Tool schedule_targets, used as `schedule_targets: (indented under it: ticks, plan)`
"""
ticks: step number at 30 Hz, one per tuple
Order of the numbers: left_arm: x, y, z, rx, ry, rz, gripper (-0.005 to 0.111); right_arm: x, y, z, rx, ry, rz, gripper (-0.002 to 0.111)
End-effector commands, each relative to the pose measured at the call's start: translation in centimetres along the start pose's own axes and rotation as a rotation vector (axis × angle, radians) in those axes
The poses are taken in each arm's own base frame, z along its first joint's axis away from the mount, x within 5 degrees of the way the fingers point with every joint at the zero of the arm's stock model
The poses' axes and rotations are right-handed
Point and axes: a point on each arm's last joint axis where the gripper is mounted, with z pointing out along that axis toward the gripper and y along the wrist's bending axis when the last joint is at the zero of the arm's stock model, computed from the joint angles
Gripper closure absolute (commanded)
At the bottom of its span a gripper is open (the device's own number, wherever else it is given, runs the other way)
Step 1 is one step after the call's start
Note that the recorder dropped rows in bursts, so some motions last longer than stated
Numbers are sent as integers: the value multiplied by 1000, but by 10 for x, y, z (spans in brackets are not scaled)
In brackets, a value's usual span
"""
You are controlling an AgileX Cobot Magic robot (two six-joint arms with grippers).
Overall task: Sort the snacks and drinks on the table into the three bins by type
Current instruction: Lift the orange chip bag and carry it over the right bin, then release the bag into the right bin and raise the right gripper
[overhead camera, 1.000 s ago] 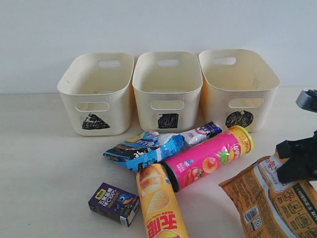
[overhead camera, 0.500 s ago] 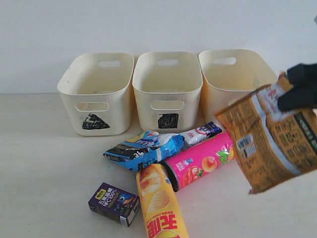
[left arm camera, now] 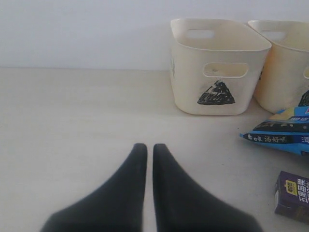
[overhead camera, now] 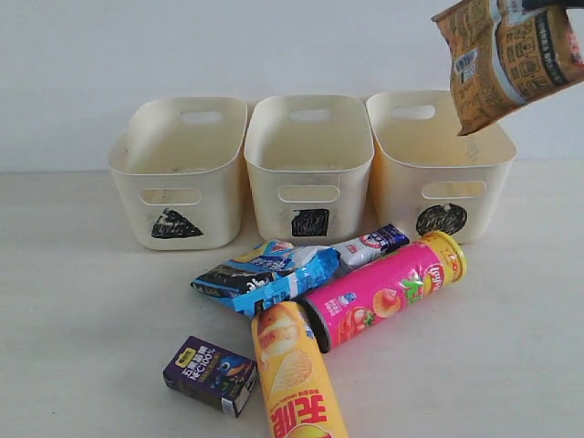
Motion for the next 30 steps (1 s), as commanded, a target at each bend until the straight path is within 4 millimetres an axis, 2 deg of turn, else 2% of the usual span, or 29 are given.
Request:
schedule_targets:
  ticks: [1,7,10,12,14,19,21,23,25,27,30]
  plan:
    - [0,0,0,3,-6,7,102,-8,-22,53,30,-24,-2,108]
    - [0,0,0,3,-6,7,102,12,-45,109,44,21,51,108]
    - [0,0,0,3,-6,7,102,25,-52,125,48,39,88,108]
    - [0,0,0,3,-6,7,102,32,-56,133,49,59,100,102]
    - [0,0,0,3,-6,7,102,37,-58,137,49,71,104,89]
    - [0,0,0,3,-6,7,102,35,-57,136,50,63,111,46]
    - [0,0,0,3,-6,7,102,30,-55,131,49,49,110,40]
    - [0,0,0,3,-6,7,102,22,-51,122,44,27,102,42]
    - [0,0,0,3,-6,7,102,13,-45,111,34,9,93,49]
    - [0,0,0,3,-6,7,102,5,-39,100,18,2,83,60]
    - [0,0,0,3,-6,7,102,-2,-28,83,-18,27,53,84]
